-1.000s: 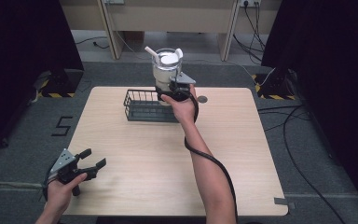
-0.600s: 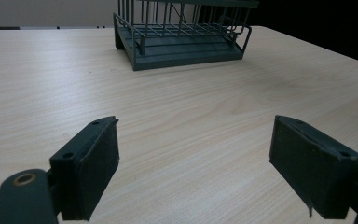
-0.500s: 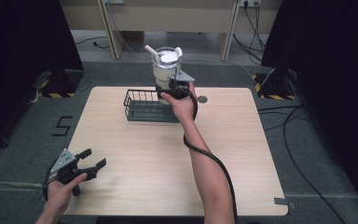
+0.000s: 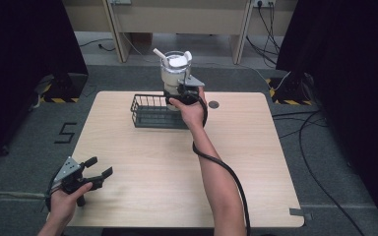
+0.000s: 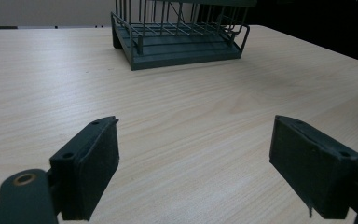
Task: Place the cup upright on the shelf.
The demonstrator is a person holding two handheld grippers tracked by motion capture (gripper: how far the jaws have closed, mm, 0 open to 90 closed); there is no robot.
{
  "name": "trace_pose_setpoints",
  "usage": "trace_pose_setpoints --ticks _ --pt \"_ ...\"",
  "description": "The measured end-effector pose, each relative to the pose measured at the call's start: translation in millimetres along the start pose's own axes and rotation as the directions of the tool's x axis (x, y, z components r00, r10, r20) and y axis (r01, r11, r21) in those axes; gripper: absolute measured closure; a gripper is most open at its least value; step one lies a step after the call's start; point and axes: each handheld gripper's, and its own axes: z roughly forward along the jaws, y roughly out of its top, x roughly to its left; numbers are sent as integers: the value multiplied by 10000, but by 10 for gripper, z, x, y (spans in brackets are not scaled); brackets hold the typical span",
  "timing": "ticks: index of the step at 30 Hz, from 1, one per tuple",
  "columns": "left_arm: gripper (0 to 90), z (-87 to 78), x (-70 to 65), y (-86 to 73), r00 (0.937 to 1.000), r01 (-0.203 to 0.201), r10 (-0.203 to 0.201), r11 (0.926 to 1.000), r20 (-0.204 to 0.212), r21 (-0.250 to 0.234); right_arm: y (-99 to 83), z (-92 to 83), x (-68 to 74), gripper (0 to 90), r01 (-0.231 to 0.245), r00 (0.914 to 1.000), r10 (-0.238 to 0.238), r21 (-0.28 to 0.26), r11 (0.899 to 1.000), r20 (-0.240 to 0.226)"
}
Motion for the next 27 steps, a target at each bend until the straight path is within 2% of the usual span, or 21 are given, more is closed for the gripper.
trace_pose_setpoints --ticks 11,27 --pt "151 0 -2 0 10000 -4 4 10000 15 5 -25 43 0 118 72 10000 -72 78 9999 15" --pt "151 -2 -7 -1 10000 19 -19 10000 76 30 -146 110 -8 118 -77 10000 77 327 9994 20"
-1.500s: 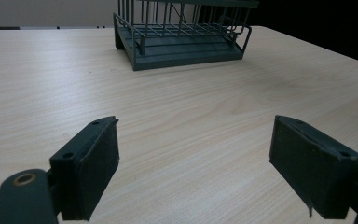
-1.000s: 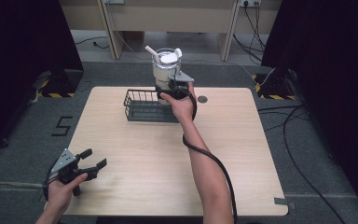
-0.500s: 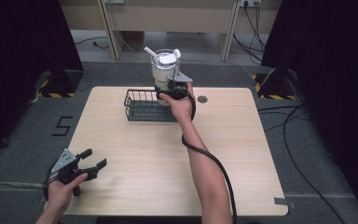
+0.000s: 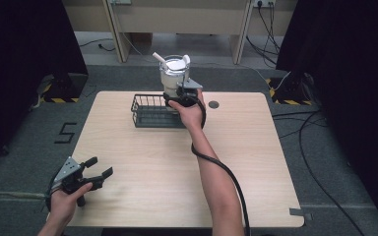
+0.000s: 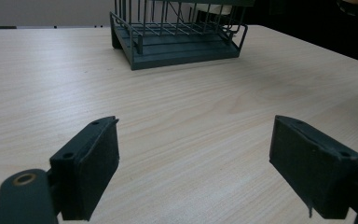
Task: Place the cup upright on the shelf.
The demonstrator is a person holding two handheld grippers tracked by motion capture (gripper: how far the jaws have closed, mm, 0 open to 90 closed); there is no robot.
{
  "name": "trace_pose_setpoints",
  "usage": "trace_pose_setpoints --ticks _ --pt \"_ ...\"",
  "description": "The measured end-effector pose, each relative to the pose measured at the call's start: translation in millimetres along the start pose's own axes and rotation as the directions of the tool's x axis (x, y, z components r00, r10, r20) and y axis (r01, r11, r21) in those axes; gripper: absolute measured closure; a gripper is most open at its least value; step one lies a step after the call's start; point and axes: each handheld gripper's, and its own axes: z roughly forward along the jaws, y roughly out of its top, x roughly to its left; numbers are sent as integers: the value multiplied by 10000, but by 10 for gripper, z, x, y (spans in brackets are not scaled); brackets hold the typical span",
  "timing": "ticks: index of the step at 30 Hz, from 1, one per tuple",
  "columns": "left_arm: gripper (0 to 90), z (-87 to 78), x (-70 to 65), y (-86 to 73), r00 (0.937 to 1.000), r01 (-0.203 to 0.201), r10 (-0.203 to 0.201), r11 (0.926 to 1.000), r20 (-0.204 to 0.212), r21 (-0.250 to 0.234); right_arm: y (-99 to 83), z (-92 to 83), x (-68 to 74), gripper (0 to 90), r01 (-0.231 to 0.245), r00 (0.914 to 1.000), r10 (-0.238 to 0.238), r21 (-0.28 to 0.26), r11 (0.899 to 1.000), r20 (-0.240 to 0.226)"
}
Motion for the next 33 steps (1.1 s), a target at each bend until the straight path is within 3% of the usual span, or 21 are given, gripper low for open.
trace_pose_setpoints --ticks 3,4,33 --pt "151 -2 -11 -4 9998 168 -168 9998 57 59 -23 15 -4 118 -5 10000 5 25 10000 19" --pt "151 0 4 1 10000 -40 40 10000 -40 2 -43 21 0 118 -64 10000 63 87 9999 34" --pt "151 7 -4 -1 10000 -10 10 10000 -7 -3 -202 110 -6 117 -119 9999 116 396 9991 77"
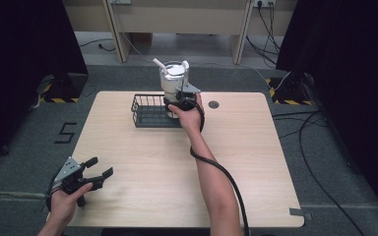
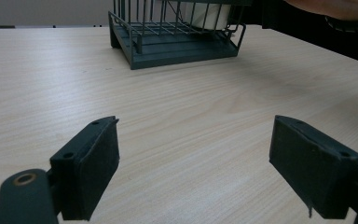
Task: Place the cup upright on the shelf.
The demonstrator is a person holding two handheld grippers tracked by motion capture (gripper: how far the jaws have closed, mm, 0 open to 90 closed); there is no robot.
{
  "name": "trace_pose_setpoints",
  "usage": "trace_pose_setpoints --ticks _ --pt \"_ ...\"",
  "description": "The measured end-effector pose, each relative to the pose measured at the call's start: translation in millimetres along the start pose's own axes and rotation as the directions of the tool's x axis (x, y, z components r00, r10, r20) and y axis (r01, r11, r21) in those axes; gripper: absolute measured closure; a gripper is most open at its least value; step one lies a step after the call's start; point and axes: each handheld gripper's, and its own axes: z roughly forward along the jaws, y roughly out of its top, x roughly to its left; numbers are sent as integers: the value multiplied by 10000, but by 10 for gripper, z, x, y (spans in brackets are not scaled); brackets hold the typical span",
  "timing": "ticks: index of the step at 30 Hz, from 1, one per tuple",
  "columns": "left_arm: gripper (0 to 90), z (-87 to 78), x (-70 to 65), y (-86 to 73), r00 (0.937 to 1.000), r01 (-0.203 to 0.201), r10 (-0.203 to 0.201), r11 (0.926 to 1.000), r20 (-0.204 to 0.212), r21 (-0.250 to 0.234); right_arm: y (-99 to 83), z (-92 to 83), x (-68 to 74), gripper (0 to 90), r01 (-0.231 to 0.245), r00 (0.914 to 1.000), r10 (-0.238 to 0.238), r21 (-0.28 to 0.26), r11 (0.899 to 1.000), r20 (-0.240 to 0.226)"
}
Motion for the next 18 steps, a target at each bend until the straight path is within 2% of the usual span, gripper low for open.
trace_pose_setpoints --ticks 12,18 --pt "152 7 -10 -2 10000 0 0 10000 15 13 -33 6 2 112 48 10000 -48 -227 9997 -1" --pt "152 8 -12 -2 10000 -8 8 10000 13 32 -52 7 27 107 249 9997 -250 -254 9994 -3"
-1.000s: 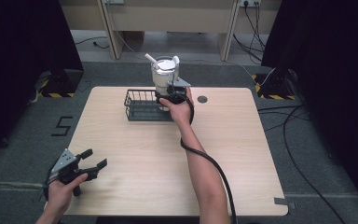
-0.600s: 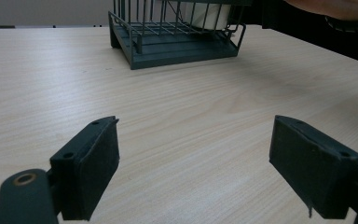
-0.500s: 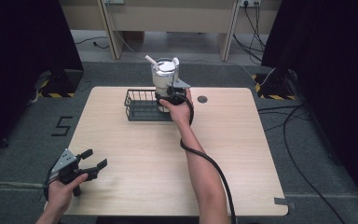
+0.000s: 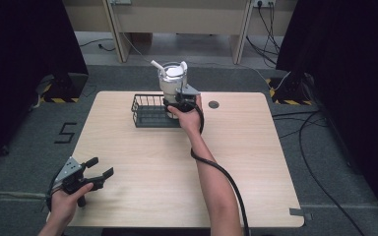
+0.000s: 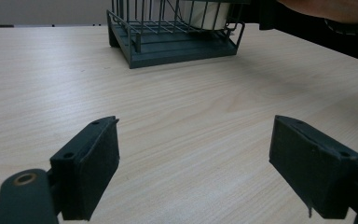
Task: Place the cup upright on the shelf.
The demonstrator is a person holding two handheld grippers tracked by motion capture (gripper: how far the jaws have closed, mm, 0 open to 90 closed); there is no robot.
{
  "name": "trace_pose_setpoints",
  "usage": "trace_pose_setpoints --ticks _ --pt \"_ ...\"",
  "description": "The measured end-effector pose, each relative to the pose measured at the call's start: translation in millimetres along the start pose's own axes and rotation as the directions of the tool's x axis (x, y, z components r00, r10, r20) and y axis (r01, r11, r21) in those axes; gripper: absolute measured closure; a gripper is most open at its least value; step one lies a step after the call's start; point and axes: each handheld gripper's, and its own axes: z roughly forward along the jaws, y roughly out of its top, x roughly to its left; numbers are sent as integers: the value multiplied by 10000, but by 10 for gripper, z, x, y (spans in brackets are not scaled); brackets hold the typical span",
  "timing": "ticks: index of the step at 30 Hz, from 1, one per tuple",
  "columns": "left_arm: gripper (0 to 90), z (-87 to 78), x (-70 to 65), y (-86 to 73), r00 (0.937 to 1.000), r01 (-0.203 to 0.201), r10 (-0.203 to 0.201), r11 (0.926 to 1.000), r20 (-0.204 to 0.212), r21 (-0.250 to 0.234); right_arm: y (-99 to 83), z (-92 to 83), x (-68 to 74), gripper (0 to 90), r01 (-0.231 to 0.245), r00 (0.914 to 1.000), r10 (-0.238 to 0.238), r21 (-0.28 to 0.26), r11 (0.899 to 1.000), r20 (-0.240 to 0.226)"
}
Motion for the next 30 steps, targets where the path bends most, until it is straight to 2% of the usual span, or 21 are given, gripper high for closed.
trace_pose_setpoints --ticks 22,30 --pt "152 2 -1 2 10000 -42 42 10000 6 19 -44 -34 58 97 -141 9990 159 -424 9990 420" --pt "152 2 -2 2 10000 -71 70 10000 3 31 -39 -74 72 92 -354 9984 376 -510 9981 423"
